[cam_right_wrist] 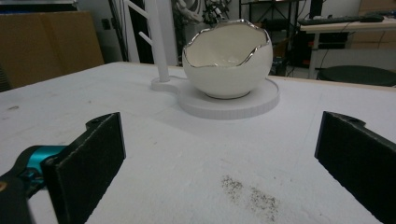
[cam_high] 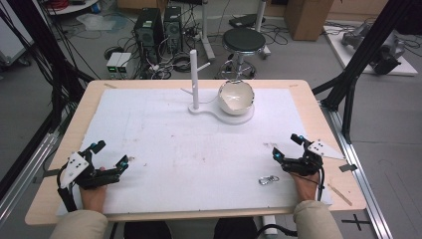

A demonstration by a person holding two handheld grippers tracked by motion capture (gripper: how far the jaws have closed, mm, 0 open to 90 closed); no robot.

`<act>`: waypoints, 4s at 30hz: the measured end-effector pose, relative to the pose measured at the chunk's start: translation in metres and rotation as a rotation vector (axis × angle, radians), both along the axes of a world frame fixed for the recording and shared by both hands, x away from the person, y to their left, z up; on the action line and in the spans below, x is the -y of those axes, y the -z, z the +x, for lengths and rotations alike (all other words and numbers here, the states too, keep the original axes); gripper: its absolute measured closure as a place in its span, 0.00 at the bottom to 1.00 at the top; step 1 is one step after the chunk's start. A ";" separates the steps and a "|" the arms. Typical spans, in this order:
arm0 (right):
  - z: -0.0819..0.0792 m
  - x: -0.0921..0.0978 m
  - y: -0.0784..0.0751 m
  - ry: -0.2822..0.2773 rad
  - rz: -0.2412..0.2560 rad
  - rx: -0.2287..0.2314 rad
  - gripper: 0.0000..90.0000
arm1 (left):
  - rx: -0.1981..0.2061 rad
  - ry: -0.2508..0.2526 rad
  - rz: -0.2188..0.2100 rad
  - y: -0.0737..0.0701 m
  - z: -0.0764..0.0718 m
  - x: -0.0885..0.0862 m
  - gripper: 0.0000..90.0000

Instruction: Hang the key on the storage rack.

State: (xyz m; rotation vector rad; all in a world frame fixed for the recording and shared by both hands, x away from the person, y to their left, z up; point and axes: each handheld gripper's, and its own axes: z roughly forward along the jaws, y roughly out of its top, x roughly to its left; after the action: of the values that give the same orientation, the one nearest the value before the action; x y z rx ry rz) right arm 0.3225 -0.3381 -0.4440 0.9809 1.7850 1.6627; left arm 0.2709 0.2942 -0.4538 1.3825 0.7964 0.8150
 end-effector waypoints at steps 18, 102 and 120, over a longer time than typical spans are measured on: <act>-0.021 0.014 -0.099 -0.266 -0.280 0.006 0.01 | 0.002 -0.001 0.001 0.000 0.000 0.000 0.02; -0.006 -0.022 -0.036 -0.654 -0.801 -0.430 0.96 | 0.011 -0.001 0.003 0.000 -0.001 0.000 0.02; -0.002 -0.027 -0.046 -0.602 -0.708 -0.553 0.99 | 0.010 0.000 0.003 0.000 -0.001 0.000 0.02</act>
State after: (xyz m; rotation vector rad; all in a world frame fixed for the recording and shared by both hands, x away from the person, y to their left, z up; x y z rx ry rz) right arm 0.3207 -0.3115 -0.3981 0.6224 2.9689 0.8873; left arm 0.2702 0.2940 -0.4540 1.3801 0.7875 0.8229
